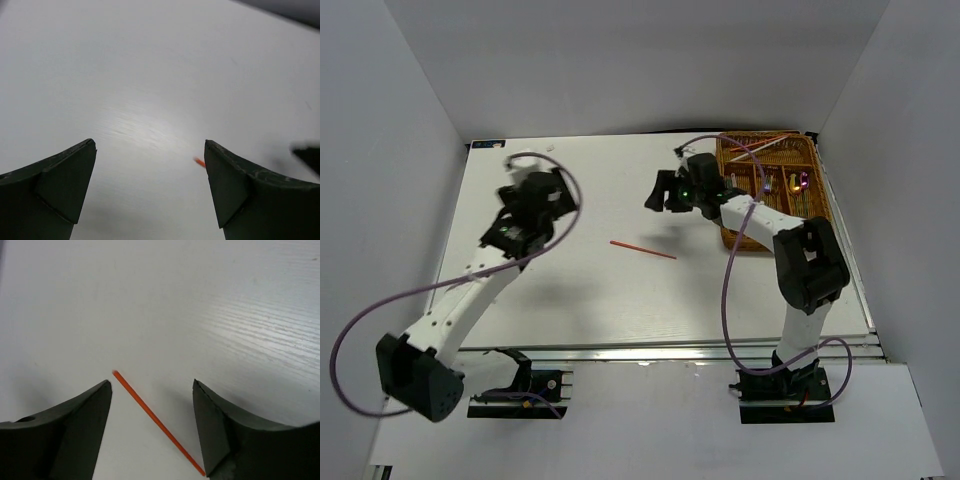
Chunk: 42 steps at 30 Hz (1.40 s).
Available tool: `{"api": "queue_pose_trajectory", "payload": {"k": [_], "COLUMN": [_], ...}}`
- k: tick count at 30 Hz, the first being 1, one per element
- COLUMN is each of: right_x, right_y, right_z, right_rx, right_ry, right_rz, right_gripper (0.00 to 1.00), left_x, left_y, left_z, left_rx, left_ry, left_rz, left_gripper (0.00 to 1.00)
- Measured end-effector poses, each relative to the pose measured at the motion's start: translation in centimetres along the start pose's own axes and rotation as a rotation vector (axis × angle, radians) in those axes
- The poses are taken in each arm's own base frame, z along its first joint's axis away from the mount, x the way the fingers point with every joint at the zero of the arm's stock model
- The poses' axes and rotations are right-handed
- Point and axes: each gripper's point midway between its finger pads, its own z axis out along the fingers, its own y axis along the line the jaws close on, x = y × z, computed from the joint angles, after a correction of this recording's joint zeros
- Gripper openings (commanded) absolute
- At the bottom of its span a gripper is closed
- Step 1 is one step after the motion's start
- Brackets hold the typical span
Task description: Sort the eating utensils into containers
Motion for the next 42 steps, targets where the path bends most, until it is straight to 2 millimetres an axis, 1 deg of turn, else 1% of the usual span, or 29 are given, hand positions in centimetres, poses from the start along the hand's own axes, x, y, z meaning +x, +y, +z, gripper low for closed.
{"api": "queue_pose_trajectory", "payload": {"k": [1, 2, 3, 4, 5, 7, 8, 10, 14, 16, 20, 21, 24, 25, 29, 30, 31, 35, 38, 40, 41, 42], "right_x": [1.2, 2.3, 3.2, 3.9, 4.6, 5.9, 6.6, 8.3, 11.4, 12.6, 14.3, 14.2, 14.4, 14.5, 14.7, 14.7, 14.7, 15.0, 14.9, 14.4, 13.8, 12.8], "right_y": [0.0, 0.1, 0.3, 0.7, 1.3, 2.3, 2.7, 3.4, 3.4, 3.1, 2.8, 2.9, 2.9, 2.9, 2.8, 2.8, 2.8, 3.2, 3.4, 3.5, 3.6, 3.9], "right_z": [0.1, 0.4, 0.9, 1.6, 2.4, 4.0, 4.6, 5.4, 5.8, 6.0, 6.4, 6.5, 6.4, 6.3, 6.3, 6.2, 6.2, 6.2, 6.0, 5.9, 5.6, 5.4], "right_rx": [0.004, 0.009, 0.011, 0.012, 0.009, -0.001, -0.009, -0.022, -0.039, -0.041, -0.055, -0.058, -0.073, -0.075, -0.073, -0.073, -0.075, -0.112, -0.134, -0.129, -0.125, -0.112], "right_ry": [0.045, 0.097, 0.139, 0.175, 0.209, 0.273, 0.302, 0.366, 0.487, 0.535, 0.604, 0.605, 0.619, 0.627, 0.642, 0.644, 0.645, 0.651, 0.647, 0.624, 0.607, 0.570], "right_rz": [-0.064, -0.142, -0.213, -0.295, -0.376, -0.506, -0.565, -0.668, -0.811, -0.859, -0.903, -0.911, -0.922, -0.924, -0.927, -0.930, -0.936, -0.934, -0.895, -0.825, -0.785, -0.715], "right_gripper": [0.75, 0.75, 0.75, 0.72, 0.71, 0.66, 0.65, 0.65, 0.63, 0.60, 0.54, 0.47, 0.32, 0.24, 0.12, 0.02, 0.00, 0.00, 0.00, 0.00, 0.00, 0.00], "left_x": [-1.1, -1.8, -2.0, -1.7, -1.3, 0.2, 1.1, 3.6, 8.1, 9.2, 9.0, 9.0, 8.8, 8.8, 8.6, 8.6, 8.5, 8.1, 7.8, 7.8, 7.8, 7.9], "left_y": [3.0, 6.1, 8.1, 9.5, 9.8, 9.6, 9.5, 9.7, 11.0, 11.3, 11.1, 11.0, 10.8, 10.7, 10.5, 10.5, 10.4, 10.3, 10.2, 10.2, 10.2, 10.2], "left_z": [0.0, -0.1, -0.3, -0.6, -0.7, -0.6, -0.4, -0.1, -0.2, -0.4, -0.4, -0.4, -0.4, -0.5, -0.6, -0.6, -0.7, -1.0, -1.1, -1.1, -1.1, -1.1], "left_rx": [-0.078, -0.161, -0.214, -0.246, -0.250, -0.225, -0.216, -0.203, -0.196, -0.193, -0.177, -0.171, -0.156, -0.153, -0.141, -0.136, -0.133, -0.118, -0.111, -0.110, -0.110, -0.111], "left_ry": [-0.033, -0.057, -0.066, -0.061, -0.049, -0.006, 0.018, 0.080, 0.176, 0.207, 0.202, 0.201, 0.195, 0.193, 0.188, 0.187, 0.184, 0.169, 0.159, 0.157, 0.157, 0.158], "left_rz": [-0.051, -0.090, -0.109, -0.113, -0.105, -0.060, -0.036, 0.024, 0.107, 0.132, 0.140, 0.140, 0.141, 0.141, 0.141, 0.139, 0.138, 0.133, 0.129, 0.128, 0.128, 0.128], "left_gripper": [0.98, 0.98, 0.98, 0.98, 0.98, 0.98, 0.98, 0.98, 0.98, 0.98, 0.98, 0.98, 0.98, 0.98, 0.98, 0.98, 0.98, 0.98, 0.98, 0.98, 0.98, 0.98]}}
